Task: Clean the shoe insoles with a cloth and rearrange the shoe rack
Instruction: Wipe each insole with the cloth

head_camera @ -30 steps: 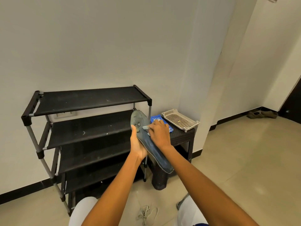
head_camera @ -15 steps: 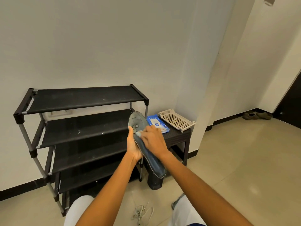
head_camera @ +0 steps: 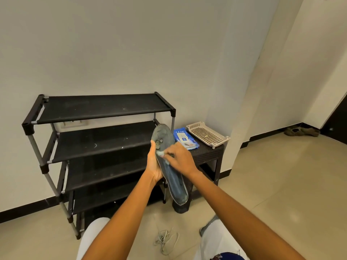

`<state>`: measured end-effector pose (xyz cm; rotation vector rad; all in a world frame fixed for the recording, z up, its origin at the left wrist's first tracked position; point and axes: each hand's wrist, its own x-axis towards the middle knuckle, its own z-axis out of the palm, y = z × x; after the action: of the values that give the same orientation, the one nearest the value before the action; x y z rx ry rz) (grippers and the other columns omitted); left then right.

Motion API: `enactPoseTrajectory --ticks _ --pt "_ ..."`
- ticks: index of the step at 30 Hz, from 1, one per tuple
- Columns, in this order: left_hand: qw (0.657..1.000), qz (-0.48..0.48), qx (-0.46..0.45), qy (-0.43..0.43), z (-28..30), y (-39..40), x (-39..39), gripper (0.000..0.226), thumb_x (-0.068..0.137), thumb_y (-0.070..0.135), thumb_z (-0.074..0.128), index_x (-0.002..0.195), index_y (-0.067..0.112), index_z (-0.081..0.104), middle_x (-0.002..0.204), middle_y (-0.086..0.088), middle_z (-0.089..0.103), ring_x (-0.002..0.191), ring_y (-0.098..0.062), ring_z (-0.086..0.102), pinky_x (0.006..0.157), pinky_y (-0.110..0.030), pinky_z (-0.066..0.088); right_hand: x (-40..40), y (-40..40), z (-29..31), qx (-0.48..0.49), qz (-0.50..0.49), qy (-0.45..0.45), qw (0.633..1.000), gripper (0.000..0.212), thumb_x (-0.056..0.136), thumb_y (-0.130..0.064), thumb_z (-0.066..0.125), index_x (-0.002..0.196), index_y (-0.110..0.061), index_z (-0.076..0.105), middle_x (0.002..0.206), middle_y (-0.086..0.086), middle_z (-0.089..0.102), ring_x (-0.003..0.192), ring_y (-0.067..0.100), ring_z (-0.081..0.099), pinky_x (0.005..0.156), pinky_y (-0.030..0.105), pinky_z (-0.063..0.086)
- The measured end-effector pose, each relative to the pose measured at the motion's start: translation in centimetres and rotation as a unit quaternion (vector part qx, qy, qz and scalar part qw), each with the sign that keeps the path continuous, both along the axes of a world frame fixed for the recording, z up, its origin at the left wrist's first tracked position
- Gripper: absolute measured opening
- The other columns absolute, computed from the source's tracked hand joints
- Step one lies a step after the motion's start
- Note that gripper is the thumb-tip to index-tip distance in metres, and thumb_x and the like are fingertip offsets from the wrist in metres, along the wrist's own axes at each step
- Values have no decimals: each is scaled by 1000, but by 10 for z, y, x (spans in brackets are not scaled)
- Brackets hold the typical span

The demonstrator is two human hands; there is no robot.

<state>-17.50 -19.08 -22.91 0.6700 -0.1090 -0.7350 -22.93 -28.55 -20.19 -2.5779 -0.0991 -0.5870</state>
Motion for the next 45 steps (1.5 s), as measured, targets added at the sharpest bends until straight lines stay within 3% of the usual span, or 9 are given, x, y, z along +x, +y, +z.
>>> enactPoseTrajectory --ticks 3,8,14,20,26,29,35,41,45 --pt "1000 -14 -10 0 -6 4 -1 74 88 69 30 115 8 62 103 -17 69 89 -28 70 76 -42 57 4 -8 10 -15 56 61 996 16 87 -22 63 80 -11 72 82 5 67 81 15 52 70 30 41" --pt "999 -19 -29 10 -1 0 -5 78 88 70 30 131 9 51 125 -21 60 110 -32 62 89 -48 53 31 -23 30 17 -153 -62 986 18 92 -19 55 92 -7 68 91 10 65 87 18 50 68 25 29" --pt "999 31 -4 -14 -2 7 12 73 89 67 33 116 6 61 109 -19 67 95 -28 68 78 -38 58 15 7 -10 -88 31 -87 992 20 89 -16 58 104 -11 70 105 12 66 106 25 55 96 39 41" --pt "999 27 3 -18 -2 7 10 74 88 70 29 121 10 59 110 -18 68 98 -29 67 81 -42 55 18 -17 -5 -231 5 25 973 46 101 -41 26 143 -25 36 147 -5 40 145 19 12 117 43 2" --pt "999 40 2 -26 7 7 11 76 88 70 30 126 10 56 121 -18 63 111 -31 60 96 -44 48 11 -8 -3 -146 30 57 987 54 99 -47 28 149 -25 23 155 -6 24 146 15 -1 116 39 -6" --pt "998 65 9 -9 0 12 16 82 86 72 34 132 7 52 128 -20 58 118 -32 56 102 -46 43 -6 -7 -18 -198 110 53 973 54 99 -46 31 148 -24 24 155 -6 24 146 14 -2 117 36 -7" --pt "999 46 -5 -26 0 -2 -2 69 90 68 26 121 16 59 116 -14 66 105 -28 65 92 -43 49 11 -16 4 -189 -48 81 977 51 100 -46 21 146 -26 29 157 -6 18 146 19 -6 118 48 -5" --pt "997 74 -2 -24 -5 12 10 73 91 67 28 118 8 59 106 -16 68 92 -25 69 83 -38 55 -9 13 -19 -46 120 49 990 42 101 -29 38 139 -13 44 149 4 38 143 14 21 120 33 7" --pt "998 57 -3 -23 -3 8 3 70 92 65 25 118 11 60 107 -15 69 94 -25 69 80 -36 56 11 -4 -8 -172 70 28 982 45 101 -29 31 142 -12 38 150 7 36 144 20 18 119 41 12"
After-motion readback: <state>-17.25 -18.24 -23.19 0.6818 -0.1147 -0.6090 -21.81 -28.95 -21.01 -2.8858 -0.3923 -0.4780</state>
